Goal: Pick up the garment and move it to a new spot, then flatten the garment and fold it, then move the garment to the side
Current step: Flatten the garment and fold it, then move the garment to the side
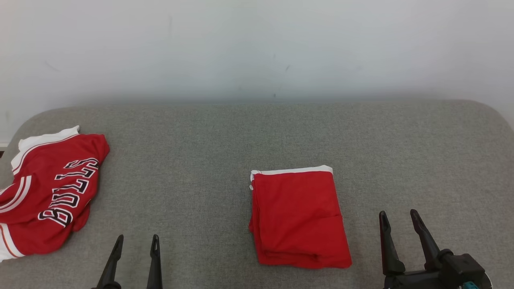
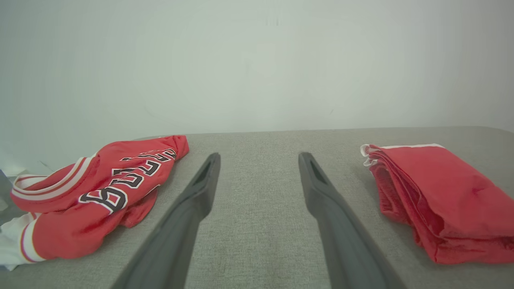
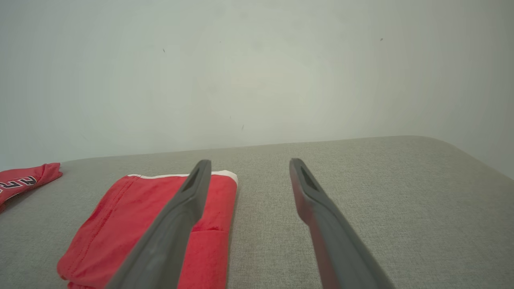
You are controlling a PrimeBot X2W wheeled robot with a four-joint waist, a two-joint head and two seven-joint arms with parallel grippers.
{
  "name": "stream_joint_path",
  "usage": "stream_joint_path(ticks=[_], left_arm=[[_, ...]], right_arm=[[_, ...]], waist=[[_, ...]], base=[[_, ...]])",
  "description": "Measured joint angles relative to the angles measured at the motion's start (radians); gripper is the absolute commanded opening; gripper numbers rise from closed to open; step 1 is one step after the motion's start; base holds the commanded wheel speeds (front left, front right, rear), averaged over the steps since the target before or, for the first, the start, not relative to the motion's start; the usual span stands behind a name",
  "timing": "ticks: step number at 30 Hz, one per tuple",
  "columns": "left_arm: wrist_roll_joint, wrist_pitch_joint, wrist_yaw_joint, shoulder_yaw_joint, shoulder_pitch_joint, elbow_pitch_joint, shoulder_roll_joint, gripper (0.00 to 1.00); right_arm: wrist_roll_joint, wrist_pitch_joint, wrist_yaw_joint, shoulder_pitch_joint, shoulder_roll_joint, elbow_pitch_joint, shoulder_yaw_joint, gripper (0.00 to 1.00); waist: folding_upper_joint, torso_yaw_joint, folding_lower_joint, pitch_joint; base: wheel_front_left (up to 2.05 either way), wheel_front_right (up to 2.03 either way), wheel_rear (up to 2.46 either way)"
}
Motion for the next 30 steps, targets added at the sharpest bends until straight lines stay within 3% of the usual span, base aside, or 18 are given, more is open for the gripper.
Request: stream_joint_path(ticks=[30], left_arm=[[-0.008, 0.0, -0.022, 0.048, 0.008, 0.024, 0.0, 1.0]], right_arm=[[0.032, 0.0, 0.0, 0.014, 0.001, 0.04, 0.018, 1.0]], waist=[[0.0, 0.016, 0.0, 0.0]], base=[[0.0, 0.0, 0.0]])
